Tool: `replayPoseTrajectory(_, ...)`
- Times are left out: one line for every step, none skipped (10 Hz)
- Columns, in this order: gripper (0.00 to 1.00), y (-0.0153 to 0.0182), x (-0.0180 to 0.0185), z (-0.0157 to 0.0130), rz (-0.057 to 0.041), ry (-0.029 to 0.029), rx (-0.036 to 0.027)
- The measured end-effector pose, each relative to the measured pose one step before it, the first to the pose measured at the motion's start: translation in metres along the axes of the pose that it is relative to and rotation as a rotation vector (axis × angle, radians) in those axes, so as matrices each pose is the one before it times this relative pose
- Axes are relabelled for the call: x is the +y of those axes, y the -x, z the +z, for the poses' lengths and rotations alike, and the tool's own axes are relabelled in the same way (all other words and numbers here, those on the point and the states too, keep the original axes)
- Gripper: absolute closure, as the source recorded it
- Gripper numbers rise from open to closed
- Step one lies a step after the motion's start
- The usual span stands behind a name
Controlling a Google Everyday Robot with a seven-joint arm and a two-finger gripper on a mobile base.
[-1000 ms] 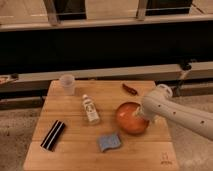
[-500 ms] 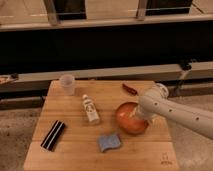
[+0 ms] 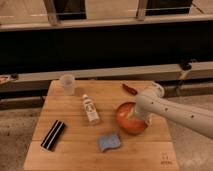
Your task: Pick up the ceramic bowl
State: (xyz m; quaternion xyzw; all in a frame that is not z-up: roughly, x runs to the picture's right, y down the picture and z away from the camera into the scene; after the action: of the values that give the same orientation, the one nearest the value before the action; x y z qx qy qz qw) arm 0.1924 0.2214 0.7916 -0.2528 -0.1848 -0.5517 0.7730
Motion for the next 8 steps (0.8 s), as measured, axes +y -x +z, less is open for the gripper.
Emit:
replayPoseTrajectory(0.2, 0.00062, -0.00127, 0.00116, -0.00247, 0.00258, -0.00511)
replayPoseTrajectory(0.2, 0.0005, -0.00329, 0.00111, -0.00773, -0.0002, -0.00276)
replayPoseTrajectory(0.2, 0.00115, -0.0014, 0.00101, -0.00475, 0.00214, -0.00463)
replayPoseTrajectory(0.2, 0.00066, 0.00006, 0.00059, -0.001, 0.00229, -0.00262)
replayPoseTrajectory(0.2, 0.00036, 0.00082, 0.00045, 0.00074, 0.00244, -0.00275)
replayPoseTrajectory(0.2, 0.0004, 0.00018, 0.00042, -0.00134, 0.00337, -0.00349)
replayPoseTrajectory(0.2, 0.00134, -0.00137, 0.00178, -0.00543, 0.00457, -0.00702)
replayPoseTrajectory(0.2, 0.00078, -0.00082, 0.00084, -0.00261, 0.00171, -0.00384)
